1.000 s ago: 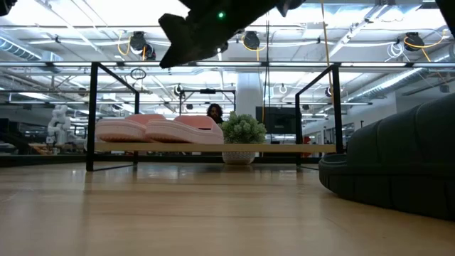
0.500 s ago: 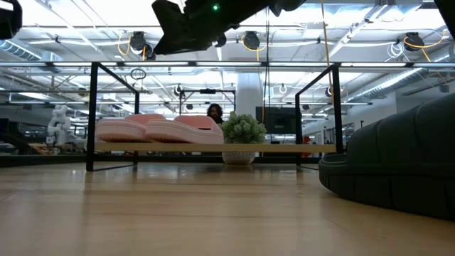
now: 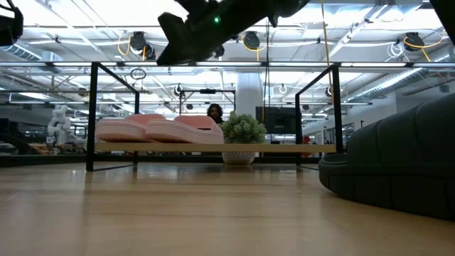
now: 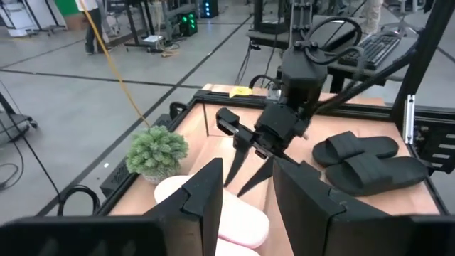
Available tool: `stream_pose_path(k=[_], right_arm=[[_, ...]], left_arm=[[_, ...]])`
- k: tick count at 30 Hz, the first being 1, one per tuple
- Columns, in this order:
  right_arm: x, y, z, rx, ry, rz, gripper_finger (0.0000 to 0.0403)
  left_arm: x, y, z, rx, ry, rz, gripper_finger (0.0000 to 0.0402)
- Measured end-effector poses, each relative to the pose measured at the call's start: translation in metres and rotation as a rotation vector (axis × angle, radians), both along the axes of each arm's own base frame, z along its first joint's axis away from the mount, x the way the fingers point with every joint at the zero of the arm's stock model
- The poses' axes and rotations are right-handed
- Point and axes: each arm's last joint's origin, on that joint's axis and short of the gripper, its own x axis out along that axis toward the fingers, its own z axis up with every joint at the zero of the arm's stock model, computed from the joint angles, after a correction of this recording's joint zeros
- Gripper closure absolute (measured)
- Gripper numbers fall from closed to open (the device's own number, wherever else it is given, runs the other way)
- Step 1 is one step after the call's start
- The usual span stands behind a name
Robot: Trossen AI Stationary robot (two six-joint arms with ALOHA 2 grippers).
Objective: Pick and place slides into the shelf
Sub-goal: Put the pink slide on the shelf
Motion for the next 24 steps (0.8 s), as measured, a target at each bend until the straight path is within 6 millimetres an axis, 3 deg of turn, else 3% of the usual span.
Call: stream_pose_path(k=[4, 10, 20, 24], right_arm=[[-0.003, -0.01, -0.008, 0.02, 0.068, -0.065, 0.0307], [-0.01, -0.009, -0.018, 0.049, 0.144, -0.17, 0.0297], [-0.013, -0.009, -0.021, 0.083, 0.14, -0.268, 0.0212], [-0.019, -0.013, -0.033, 0.116, 0.154, -0.309, 0.0187]], left_arm=[[-0.003, 0.006, 0.0, 0.016, -0.012, 0.017, 0.0273], [-0.009, 0.015, 0.001, -0.002, -0.021, 0.018, 0.0273], [-0.01, 0.016, 0.0, 0.008, -0.017, 0.017, 0.0273], [-0.01, 0.017, 0.0, 0.02, -0.01, 0.016, 0.0273]])
